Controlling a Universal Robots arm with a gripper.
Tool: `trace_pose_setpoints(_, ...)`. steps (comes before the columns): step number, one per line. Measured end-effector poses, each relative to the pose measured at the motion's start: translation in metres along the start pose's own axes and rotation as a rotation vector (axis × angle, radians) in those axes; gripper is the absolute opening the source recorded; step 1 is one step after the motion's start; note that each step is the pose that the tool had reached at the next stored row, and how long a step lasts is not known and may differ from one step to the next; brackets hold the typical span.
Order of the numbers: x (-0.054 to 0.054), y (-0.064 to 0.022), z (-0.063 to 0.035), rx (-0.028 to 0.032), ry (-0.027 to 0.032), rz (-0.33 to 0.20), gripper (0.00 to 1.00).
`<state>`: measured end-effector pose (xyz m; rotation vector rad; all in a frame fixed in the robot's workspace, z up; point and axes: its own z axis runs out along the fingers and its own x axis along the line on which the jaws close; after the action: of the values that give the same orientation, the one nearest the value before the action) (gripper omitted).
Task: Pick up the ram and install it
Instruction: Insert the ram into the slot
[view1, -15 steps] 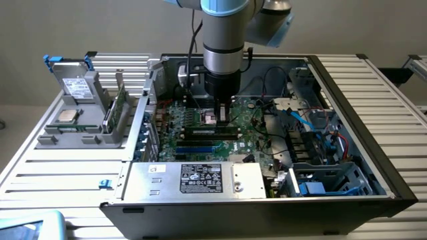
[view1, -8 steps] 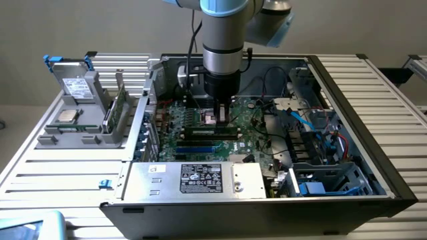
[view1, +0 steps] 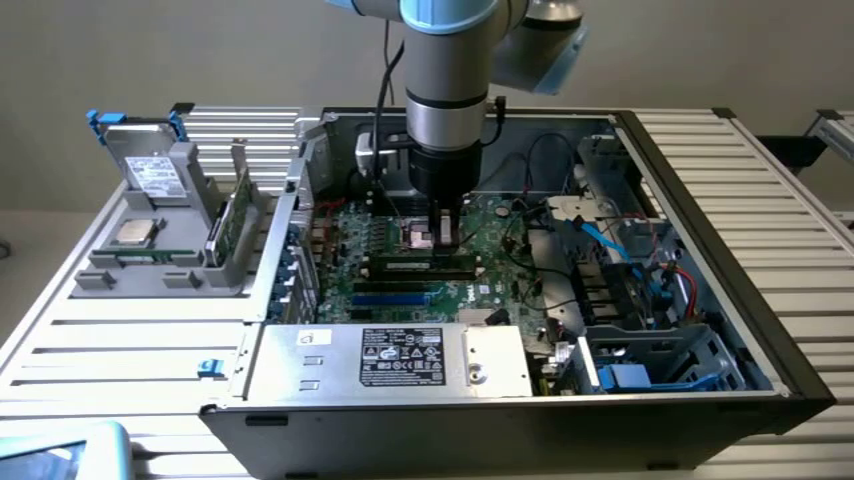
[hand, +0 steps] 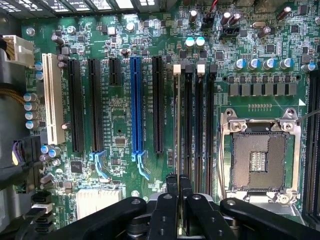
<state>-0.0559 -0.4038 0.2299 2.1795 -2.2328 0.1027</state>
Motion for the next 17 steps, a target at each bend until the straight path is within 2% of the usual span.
trace_pose_setpoints(5, -0.0013, 0.0001, 0.0001, 0.0028, -0.0001, 0.0, 0.13)
trace_pose_setpoints(17, -0.0034, 0.0023, 0.0024, 0.005, 0.0001, 0.0, 0.13)
